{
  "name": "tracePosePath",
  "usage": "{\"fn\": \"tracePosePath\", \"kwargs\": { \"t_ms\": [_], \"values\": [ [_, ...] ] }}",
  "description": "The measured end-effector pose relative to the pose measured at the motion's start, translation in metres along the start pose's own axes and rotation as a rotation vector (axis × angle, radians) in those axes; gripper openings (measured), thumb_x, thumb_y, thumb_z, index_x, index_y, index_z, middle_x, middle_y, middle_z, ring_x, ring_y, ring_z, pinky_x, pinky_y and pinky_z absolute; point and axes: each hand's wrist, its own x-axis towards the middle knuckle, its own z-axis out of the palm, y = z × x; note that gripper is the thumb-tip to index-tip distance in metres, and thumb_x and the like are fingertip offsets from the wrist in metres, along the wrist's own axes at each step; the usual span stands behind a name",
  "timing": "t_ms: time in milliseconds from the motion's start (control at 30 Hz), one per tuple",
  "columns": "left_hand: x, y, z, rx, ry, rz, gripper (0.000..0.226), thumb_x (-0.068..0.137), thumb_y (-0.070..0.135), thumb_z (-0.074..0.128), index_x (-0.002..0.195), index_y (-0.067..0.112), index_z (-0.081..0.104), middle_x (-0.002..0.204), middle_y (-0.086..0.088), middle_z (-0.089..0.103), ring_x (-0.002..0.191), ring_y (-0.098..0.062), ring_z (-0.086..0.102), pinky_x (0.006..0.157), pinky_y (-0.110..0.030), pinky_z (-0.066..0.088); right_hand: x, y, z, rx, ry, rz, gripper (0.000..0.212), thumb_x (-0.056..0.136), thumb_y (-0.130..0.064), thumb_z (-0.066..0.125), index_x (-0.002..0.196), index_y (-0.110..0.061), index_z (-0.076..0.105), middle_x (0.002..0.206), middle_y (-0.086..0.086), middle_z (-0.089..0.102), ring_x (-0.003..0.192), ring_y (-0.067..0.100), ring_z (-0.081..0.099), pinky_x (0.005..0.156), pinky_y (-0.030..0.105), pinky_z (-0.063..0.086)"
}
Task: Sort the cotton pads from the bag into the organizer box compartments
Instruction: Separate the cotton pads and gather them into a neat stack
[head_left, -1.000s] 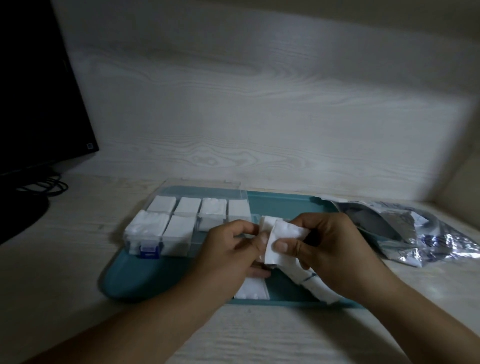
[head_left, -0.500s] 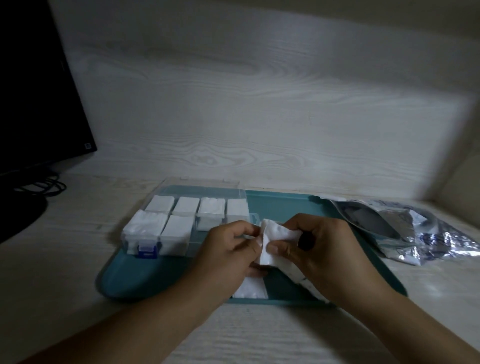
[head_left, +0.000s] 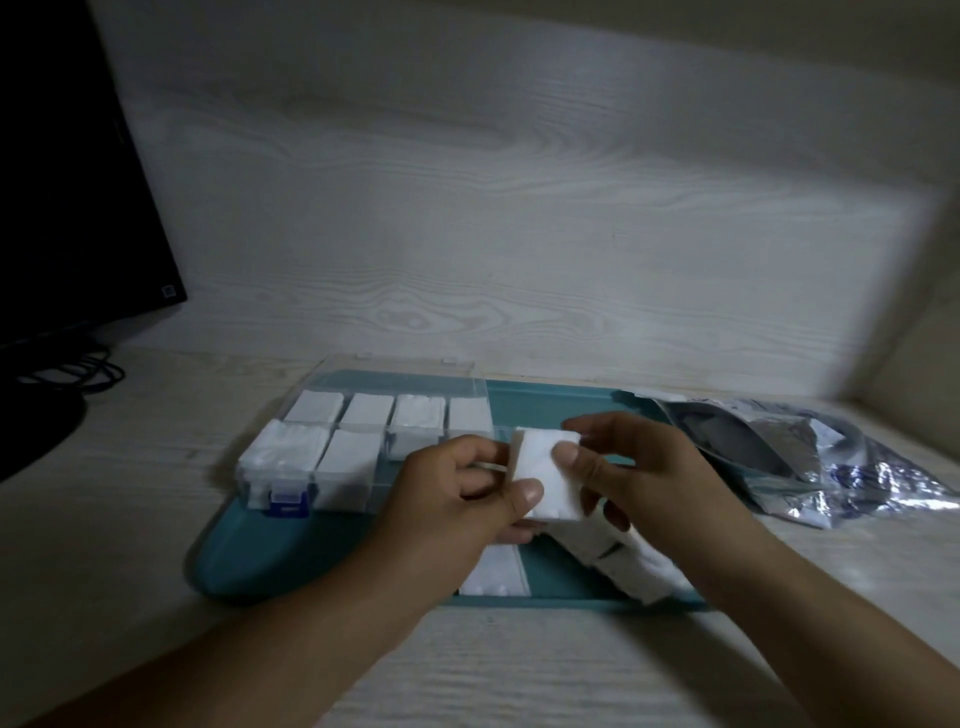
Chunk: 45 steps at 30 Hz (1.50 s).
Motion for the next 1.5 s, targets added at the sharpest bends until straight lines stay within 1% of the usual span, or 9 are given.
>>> {"fn": "tracePosePath", "kwargs": {
  "t_ms": [200,367,533,667,767,1033,1167,1300,1500],
  "values": [
    [-0.002,0.002,0.000,-0.004,0.000,-0.020,0.027,0.086,0.002,0.070,0.112,0.008,0.064,0.095,-0.006,0.077,0.087,-0.022,0.075,0.074,-0.031,0.061,0.001,0.003,-0.001,0.181,-0.111,0.072,0.021,0.093,-0.025,0.061,0.099,-0.010,0.075,0.089,0.009,0.075,0.077,0.017,0.065,0.068,0.032,0.046],
    [-0.001,0.005,0.002,-0.002,0.028,-0.013,0.019,0.088,0.014,0.070,0.106,0.010,0.068,0.093,-0.004,0.078,0.087,-0.020,0.075,0.076,-0.034,0.061,-0.001,0.002,0.004,0.156,-0.020,-0.068,0.013,0.085,-0.018,0.069,0.091,-0.009,0.075,0.076,0.004,0.074,0.061,0.004,0.061,0.056,0.016,0.047],
    [0.003,0.015,-0.002,-0.006,0.091,0.032,0.014,0.088,0.015,0.069,0.100,0.007,0.071,0.088,-0.005,0.078,0.083,-0.020,0.075,0.072,-0.029,0.061,-0.003,0.000,0.011,0.291,0.009,-0.106,0.029,0.074,-0.028,0.069,0.095,-0.008,0.072,0.080,0.005,0.075,0.067,0.008,0.066,0.061,0.019,0.052],
    [0.009,0.028,-0.013,-0.104,0.212,0.079,0.012,0.090,0.015,0.066,0.095,0.004,0.069,0.086,-0.010,0.077,0.081,-0.026,0.074,0.065,-0.033,0.062,-0.006,0.009,0.012,-0.177,0.029,-0.274,0.010,0.088,-0.031,0.067,0.089,-0.023,0.072,0.075,-0.008,0.069,0.068,0.001,0.060,0.061,0.012,0.044],
    [0.011,0.030,-0.019,-0.176,0.275,0.062,0.015,0.091,0.014,0.065,0.097,0.001,0.068,0.095,-0.019,0.074,0.089,-0.033,0.072,0.063,-0.033,0.061,-0.010,0.018,0.016,-0.514,-0.115,-0.421,0.009,0.087,-0.036,0.067,0.091,-0.030,0.072,0.081,-0.015,0.059,0.075,0.002,0.057,0.067,0.017,0.046],
    [0.012,0.023,-0.020,-0.170,0.255,0.022,0.013,0.090,0.016,0.066,0.090,0.003,0.066,0.099,-0.035,0.064,0.088,-0.039,0.066,0.064,-0.035,0.060,-0.008,0.025,0.026,-0.811,-0.248,-0.383,0.046,0.083,-0.061,0.061,0.125,-0.041,0.060,0.105,-0.011,0.042,0.106,0.011,0.040,0.091,0.024,0.038],
    [0.013,0.019,-0.019,-0.175,0.249,0.025,0.014,0.090,0.015,0.066,0.087,0.001,0.064,0.074,-0.015,0.061,0.068,-0.020,0.064,0.065,-0.037,0.061,-0.006,0.023,0.025,-0.765,-0.291,-0.370,0.039,0.084,-0.054,0.065,0.121,-0.041,0.061,0.103,-0.014,0.040,0.104,0.009,0.036,0.092,0.023,0.036],
    [0.014,0.016,-0.019,-0.174,0.249,0.015,0.016,0.089,0.016,0.067,0.089,0.000,0.064,0.088,-0.021,0.061,0.080,-0.028,0.065,0.066,-0.037,0.060,-0.009,0.022,0.026,-0.651,-0.284,-0.359,0.014,0.081,-0.036,0.073,0.086,-0.041,0.061,0.099,-0.018,0.044,0.099,0.001,0.042,0.081,0.009,0.034],
    [0.013,0.017,-0.018,-0.123,0.243,0.016,0.013,0.091,0.016,0.066,0.092,0.003,0.065,0.090,-0.015,0.075,0.083,-0.026,0.073,0.075,-0.043,0.061,-0.009,-0.007,-0.001,-0.006,-0.298,-0.203,0.018,0.070,-0.012,0.083,0.075,-0.017,0.067,0.070,-0.002,0.068,0.057,0.005,0.058,0.057,0.018,0.045]
  ]
}}
